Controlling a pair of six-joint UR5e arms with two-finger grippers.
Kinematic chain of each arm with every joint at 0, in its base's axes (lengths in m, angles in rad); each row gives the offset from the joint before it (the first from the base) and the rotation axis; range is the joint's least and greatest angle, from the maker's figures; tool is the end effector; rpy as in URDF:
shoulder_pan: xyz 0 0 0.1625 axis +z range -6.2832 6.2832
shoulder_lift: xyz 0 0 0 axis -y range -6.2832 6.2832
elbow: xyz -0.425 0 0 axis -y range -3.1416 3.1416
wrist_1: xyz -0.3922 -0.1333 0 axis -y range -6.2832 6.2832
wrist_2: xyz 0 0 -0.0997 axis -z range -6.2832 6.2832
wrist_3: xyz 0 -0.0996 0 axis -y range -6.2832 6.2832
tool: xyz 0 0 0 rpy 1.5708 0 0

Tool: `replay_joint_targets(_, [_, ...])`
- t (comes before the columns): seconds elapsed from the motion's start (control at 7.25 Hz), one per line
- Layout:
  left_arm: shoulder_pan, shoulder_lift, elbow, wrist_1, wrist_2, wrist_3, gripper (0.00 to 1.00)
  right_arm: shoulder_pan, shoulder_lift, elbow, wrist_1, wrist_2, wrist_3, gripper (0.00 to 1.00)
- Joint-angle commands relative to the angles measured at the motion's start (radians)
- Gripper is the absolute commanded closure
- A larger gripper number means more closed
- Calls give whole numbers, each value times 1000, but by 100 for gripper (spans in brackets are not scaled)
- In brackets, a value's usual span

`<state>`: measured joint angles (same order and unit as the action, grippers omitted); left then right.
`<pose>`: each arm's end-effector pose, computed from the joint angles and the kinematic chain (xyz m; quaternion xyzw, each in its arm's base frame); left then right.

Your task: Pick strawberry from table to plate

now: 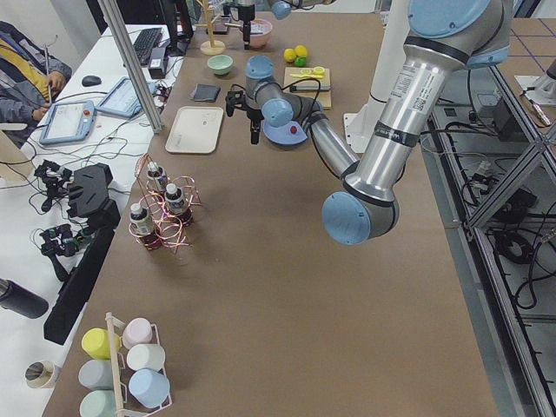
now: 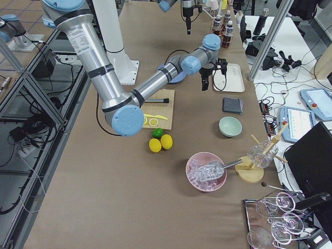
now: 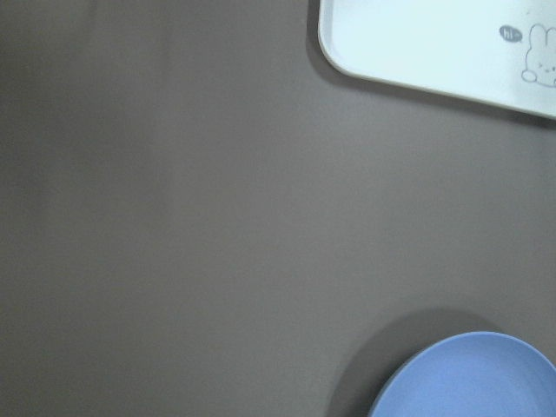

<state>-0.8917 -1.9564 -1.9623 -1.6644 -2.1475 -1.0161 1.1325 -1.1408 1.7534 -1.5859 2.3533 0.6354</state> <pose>0.2950 -0.4913 0.2588 0.0743 0.4738 -0.0276 0.8771 -0.2061 -0.5884 0.3256 0.0474 -0.4523 -0.0248 0.8902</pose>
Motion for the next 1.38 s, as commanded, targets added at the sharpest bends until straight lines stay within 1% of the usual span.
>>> replay_joint_targets(0.0, [-196, 130, -52, 61, -131, 304, 2, 195, -106, -2, -93, 30, -361, 0])
replay_joint_targets(0.14, [-266, 187, -40, 64, -161, 444, 2, 267, -158, -8, -118, 34, -508, 0])
replay_joint_targets(0.28, [-353, 255, -36, 66, -173, 602, 2, 345, -204, -5, -135, 52, -613, 0])
replay_joint_targets(0.41, [-445, 313, -23, 66, -222, 732, 2, 425, -239, -11, -143, 52, -713, 0])
replay_joint_targets(0.55, [-487, 354, -9, 64, -265, 816, 2, 478, -299, -26, -143, 37, -843, 0])
replay_joint_targets(0.69, [-510, 375, 0, 64, -271, 847, 2, 531, -319, -31, -143, 32, -887, 0])
replay_joint_targets(0.83, [-557, 405, 41, 66, -272, 960, 2, 539, -356, -32, -140, 17, -901, 0])
replay_joint_targets(0.97, [-599, 430, 57, 74, -270, 1014, 2, 538, -379, -32, -138, -14, -910, 0])
replay_joint_targets(1.1, [-652, 447, 109, 83, -270, 1095, 2, 538, -391, -32, -134, -67, -912, 0])
replay_joint_targets(1.24, [-696, 464, 137, 104, -270, 1176, 2, 538, -395, -34, -140, -77, -915, 0])
